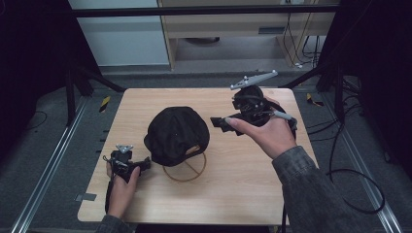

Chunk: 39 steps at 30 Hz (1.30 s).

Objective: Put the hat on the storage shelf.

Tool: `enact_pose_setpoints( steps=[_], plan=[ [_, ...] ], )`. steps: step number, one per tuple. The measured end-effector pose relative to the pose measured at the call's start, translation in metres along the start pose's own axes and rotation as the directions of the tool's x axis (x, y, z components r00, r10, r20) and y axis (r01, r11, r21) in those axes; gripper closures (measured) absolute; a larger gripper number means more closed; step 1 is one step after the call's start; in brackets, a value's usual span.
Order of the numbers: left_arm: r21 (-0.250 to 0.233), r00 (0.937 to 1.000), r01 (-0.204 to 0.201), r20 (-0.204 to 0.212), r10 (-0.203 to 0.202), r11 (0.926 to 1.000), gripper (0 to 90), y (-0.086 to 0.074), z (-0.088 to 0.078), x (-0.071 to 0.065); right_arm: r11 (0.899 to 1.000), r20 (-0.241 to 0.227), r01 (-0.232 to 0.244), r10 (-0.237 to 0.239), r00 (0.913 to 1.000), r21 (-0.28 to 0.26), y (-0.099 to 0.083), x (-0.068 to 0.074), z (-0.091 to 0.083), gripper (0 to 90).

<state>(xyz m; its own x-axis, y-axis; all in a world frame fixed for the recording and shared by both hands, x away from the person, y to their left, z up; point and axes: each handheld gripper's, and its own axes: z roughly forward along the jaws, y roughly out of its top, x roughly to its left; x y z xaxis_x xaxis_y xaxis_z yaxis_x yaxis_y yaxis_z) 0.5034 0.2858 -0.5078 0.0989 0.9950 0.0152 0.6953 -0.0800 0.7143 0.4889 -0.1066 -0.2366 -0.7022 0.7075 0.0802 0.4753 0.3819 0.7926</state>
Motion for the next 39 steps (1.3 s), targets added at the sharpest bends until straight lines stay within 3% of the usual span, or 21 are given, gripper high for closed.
enact_pose_setpoints(
  steps=[11,39],
  plan=[
    [-0.001,1.0000,0.000,0.000,0.000,1.0000,0.0,0.000,0.000,0.000,1.000,0.015,-0.001,0.001,0.9999,0.000,-0.014,-0.008,-0.004,6.7],
    [-0.002,1.0000,0.000,0.001,0.000,1.0000,0.0,0.000,0.000,-0.001,0.999,0.064,-0.030,0.031,0.9975,-0.016,-0.057,-0.029,-0.016,6.1]
  ],
)
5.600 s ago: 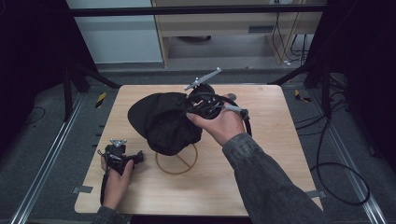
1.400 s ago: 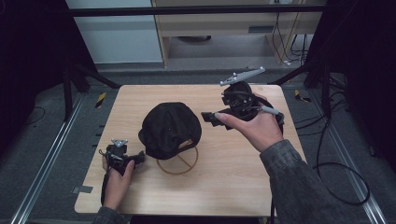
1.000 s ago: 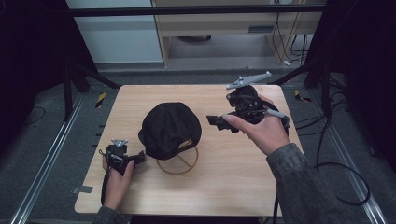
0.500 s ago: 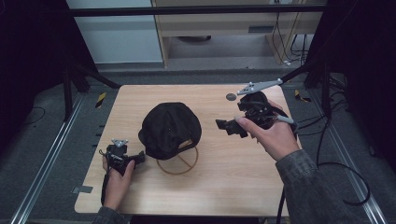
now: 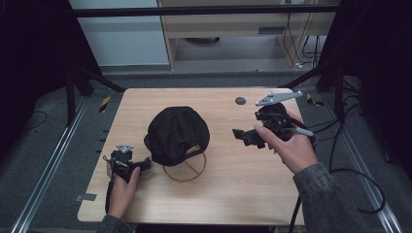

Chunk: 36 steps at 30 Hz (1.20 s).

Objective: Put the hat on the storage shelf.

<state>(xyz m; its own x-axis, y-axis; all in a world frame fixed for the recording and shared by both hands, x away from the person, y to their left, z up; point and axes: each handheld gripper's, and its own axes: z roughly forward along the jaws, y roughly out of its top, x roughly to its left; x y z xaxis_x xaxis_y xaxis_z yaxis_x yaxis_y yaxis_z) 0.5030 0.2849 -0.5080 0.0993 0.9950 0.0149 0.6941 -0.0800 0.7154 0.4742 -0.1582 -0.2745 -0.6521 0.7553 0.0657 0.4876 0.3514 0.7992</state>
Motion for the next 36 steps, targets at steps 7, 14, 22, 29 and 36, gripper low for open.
enact_pose_setpoints(
  steps=[7,14,22,29,36],
  plan=[
    [0.000,1.0000,0.000,0.000,0.000,1.0000,0.0,0.000,0.000,0.000,1.000,0.032,-0.027,0.027,0.9991,0.012,-0.020,-0.009,0.003,9.2],
    [0.000,1.0000,0.000,0.000,0.000,1.0000,0.0,0.000,0.000,0.000,0.998,0.054,-0.050,0.048,0.9974,0.034,-0.053,-0.017,0.015,12.5],
    [-0.001,1.0000,0.001,0.000,-0.001,1.0000,0.0,0.000,0.000,0.000,0.996,0.053,-0.050,0.046,0.9975,0.070,-0.092,-0.016,0.039,12.6],
    [0.000,1.0000,0.000,0.000,0.000,1.0000,0.0,0.000,0.000,0.000,0.994,0.057,-0.048,0.043,0.9975,0.096,-0.119,-0.011,0.055,12.9],
    [0.000,1.0000,0.000,0.000,0.000,1.0000,0.0,0.000,0.000,0.000,0.991,0.053,-0.071,0.065,0.9965,0.115,-0.144,-0.009,0.070,13.0]
  ],
)
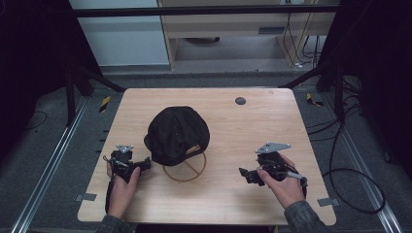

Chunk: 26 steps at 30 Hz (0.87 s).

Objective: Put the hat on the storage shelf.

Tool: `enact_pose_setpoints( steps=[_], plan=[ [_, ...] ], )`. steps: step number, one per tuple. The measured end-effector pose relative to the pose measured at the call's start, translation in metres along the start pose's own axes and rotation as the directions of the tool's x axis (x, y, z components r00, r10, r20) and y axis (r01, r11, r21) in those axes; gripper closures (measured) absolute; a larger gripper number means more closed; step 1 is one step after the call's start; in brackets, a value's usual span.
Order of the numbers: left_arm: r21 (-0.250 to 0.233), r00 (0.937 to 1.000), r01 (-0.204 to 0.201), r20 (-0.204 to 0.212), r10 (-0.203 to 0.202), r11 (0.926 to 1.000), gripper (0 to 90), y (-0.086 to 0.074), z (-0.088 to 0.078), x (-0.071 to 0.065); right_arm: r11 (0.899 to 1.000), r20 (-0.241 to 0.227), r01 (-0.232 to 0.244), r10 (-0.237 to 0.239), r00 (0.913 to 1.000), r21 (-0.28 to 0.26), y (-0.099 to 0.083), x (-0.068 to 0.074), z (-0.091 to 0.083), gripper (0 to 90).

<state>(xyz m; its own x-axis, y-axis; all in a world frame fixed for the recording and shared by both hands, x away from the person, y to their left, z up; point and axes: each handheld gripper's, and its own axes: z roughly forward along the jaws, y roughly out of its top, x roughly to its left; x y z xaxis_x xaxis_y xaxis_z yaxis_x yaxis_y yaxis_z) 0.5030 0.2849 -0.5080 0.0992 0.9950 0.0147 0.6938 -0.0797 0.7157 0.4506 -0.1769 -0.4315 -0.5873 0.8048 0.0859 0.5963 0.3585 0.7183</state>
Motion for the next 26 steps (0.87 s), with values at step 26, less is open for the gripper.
enact_pose_setpoints(
  steps=[26],
  plan=[
    [0.001,0.9994,0.025,-0.025,-0.025,0.9997,0.0,0.001,0.001,0.016,0.999,0.090,0.040,-0.038,0.9952,-0.015,-0.048,0.013,0.068,5.8]
  ],
)
